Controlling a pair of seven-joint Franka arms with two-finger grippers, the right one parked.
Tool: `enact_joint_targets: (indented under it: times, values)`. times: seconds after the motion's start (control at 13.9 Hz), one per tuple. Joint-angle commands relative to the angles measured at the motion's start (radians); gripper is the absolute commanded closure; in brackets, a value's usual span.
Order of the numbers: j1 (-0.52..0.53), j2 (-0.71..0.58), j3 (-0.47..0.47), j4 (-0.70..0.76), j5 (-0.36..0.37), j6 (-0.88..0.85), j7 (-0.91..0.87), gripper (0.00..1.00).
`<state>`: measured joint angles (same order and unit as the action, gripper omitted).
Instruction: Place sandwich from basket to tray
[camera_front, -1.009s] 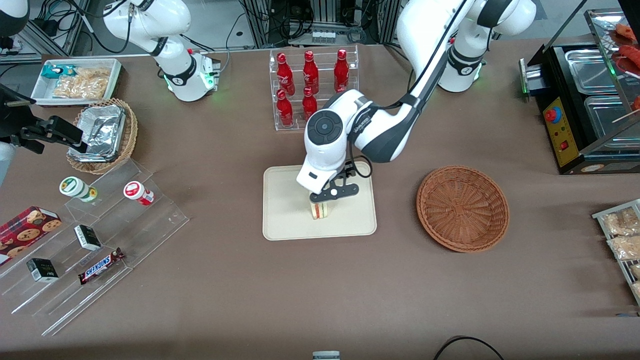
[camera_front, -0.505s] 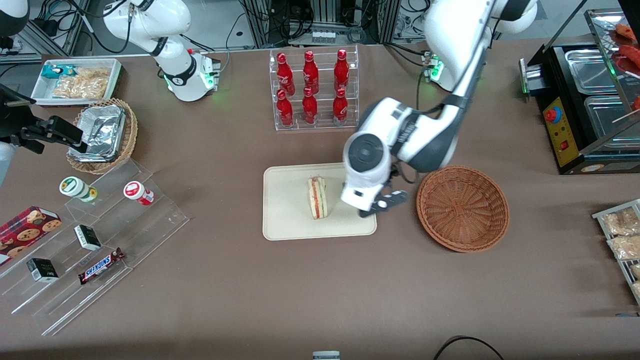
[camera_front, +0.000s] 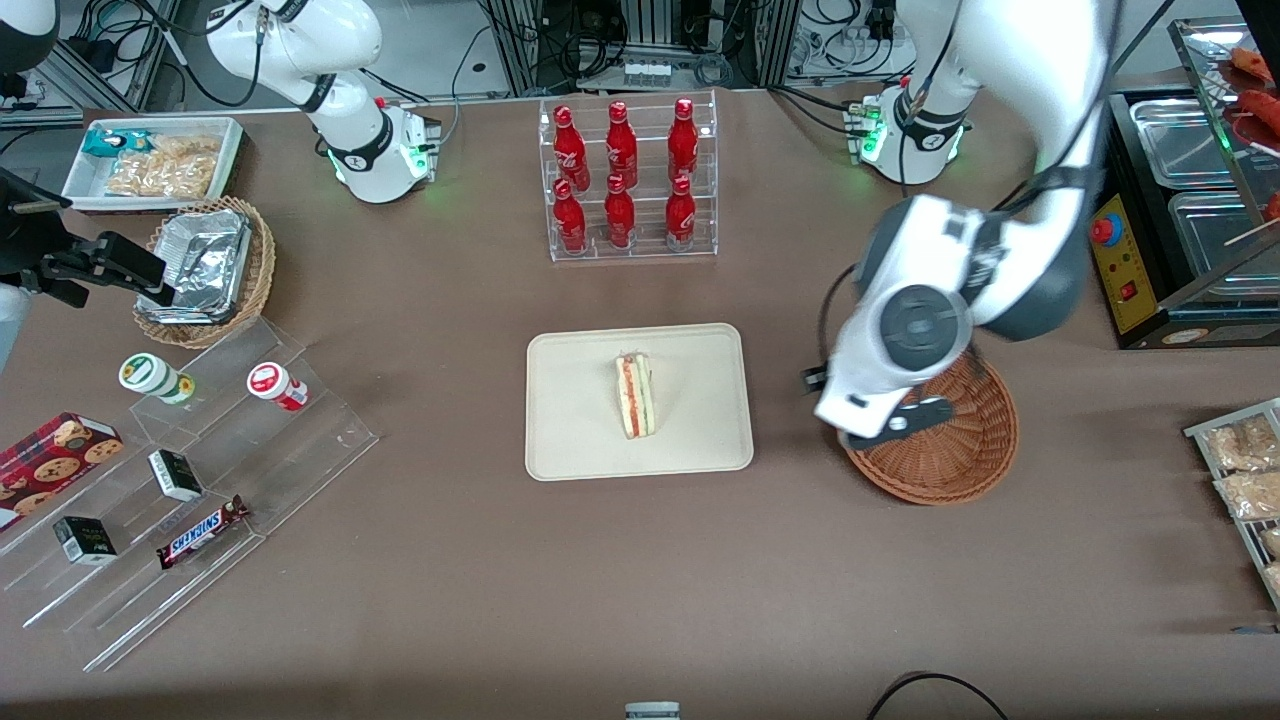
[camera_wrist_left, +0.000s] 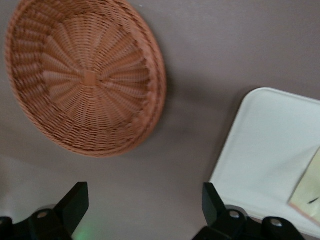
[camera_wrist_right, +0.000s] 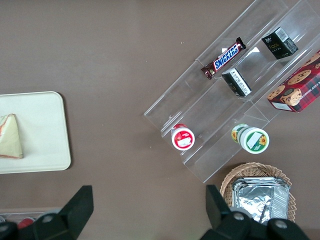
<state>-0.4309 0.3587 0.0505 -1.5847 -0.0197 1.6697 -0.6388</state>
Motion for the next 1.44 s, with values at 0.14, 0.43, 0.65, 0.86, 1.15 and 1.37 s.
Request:
enact_joint_targets:
  times: [0.14, 0.43, 0.65, 0.86, 1.15, 1.37]
  values:
    - [0.153, -0.171, -0.03, -0.101, 0.009, -0.105, 0.22, 0.0]
    - [0.374, -0.277, -0.155, -0.101, 0.011, -0.194, 0.433, 0.0]
    - [0.515, -0.334, -0.237, -0.098, 0.012, -0.219, 0.551, 0.0]
    - [0.534, -0.362, -0.251, -0.092, 0.073, -0.214, 0.573, 0.0]
    - [0.535, -0.389, -0.248, -0.07, 0.073, -0.219, 0.585, 0.0]
    - [0.535, -0.394, -0.245, -0.07, 0.076, -0.179, 0.585, 0.0]
